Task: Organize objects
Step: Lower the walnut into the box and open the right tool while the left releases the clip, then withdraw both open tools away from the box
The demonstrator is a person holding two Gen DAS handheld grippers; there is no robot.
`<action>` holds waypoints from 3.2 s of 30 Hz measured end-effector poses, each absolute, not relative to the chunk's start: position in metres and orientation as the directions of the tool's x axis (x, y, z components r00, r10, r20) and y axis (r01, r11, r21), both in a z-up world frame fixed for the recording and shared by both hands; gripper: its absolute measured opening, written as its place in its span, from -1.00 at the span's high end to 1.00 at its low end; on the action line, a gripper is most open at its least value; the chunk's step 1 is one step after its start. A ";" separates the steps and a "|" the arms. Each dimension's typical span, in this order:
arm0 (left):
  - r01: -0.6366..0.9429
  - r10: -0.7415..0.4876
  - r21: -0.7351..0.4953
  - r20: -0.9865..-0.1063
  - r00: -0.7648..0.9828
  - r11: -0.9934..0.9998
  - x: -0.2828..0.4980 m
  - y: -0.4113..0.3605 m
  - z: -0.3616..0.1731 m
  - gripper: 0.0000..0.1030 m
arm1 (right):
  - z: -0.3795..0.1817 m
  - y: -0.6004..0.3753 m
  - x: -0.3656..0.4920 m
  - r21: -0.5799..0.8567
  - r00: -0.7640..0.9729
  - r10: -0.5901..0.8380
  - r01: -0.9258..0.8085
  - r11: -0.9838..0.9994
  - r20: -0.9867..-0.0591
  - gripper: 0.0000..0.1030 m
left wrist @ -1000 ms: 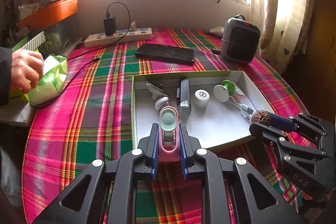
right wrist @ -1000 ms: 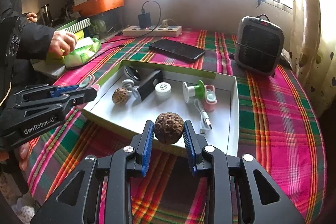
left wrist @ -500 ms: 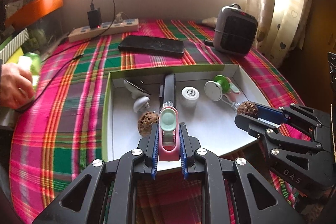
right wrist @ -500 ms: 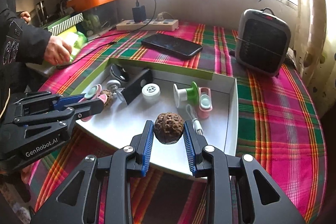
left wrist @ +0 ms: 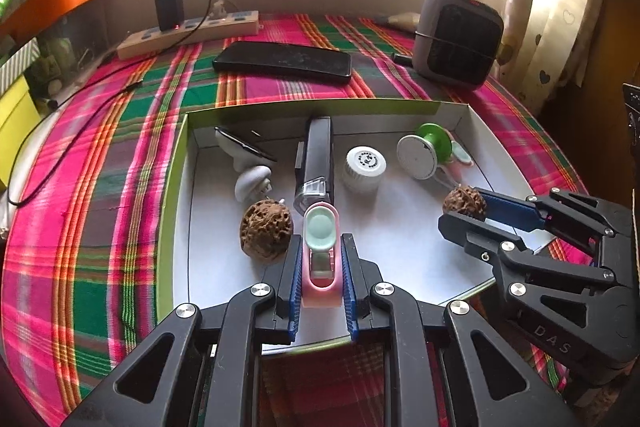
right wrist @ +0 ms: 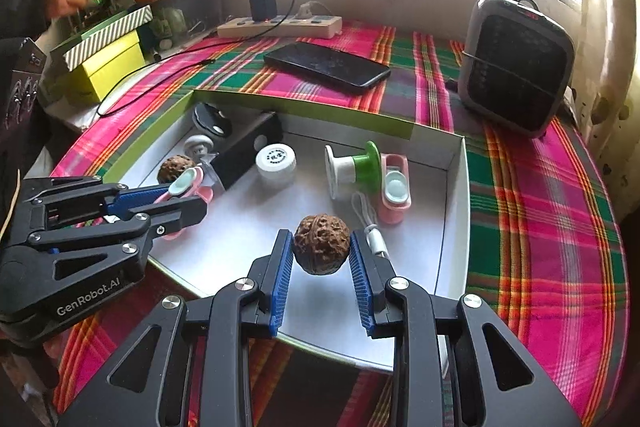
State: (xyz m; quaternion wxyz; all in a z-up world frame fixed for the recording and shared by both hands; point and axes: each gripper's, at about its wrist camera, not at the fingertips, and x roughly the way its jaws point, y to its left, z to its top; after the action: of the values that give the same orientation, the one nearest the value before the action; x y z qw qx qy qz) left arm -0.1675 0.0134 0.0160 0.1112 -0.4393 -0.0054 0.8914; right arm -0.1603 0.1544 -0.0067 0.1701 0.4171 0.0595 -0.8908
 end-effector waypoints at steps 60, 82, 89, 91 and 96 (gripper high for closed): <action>-0.107 0.108 -0.050 -0.744 -0.659 -0.993 -0.126 0.008 0.042 0.39 | 0.015 0.159 -0.117 0.071 -0.651 -0.221 0.249 -0.966 -0.726 -0.01; -0.062 0.056 -0.022 -0.773 -0.632 -0.998 -0.079 0.003 0.008 0.38 | -0.020 0.154 -0.071 0.027 -0.621 -0.159 0.217 -0.976 -0.768 -0.02; -0.049 0.034 -0.004 -0.767 -0.641 -0.999 -0.077 0.007 0.006 0.37 | -0.021 0.156 -0.070 0.003 -0.635 -0.128 0.194 -0.981 -0.762 -0.04; -0.045 0.026 0.003 -0.766 -0.642 -0.999 -0.077 0.009 0.006 0.35 | -0.021 0.156 -0.071 -0.001 -0.636 -0.117 0.182 -0.983 -0.763 -0.16; -0.047 0.029 0.001 -0.766 -0.642 -0.999 -0.077 0.010 0.005 0.28 | -0.022 0.157 -0.071 0.000 -0.635 -0.111 0.173 -0.985 -0.765 -0.20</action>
State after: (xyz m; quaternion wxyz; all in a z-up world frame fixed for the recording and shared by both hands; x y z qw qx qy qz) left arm -0.0772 0.0098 0.0053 0.0211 -0.4223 0.0107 0.9062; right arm -0.0713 0.1568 -0.0218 0.0785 0.4200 0.0366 -0.9034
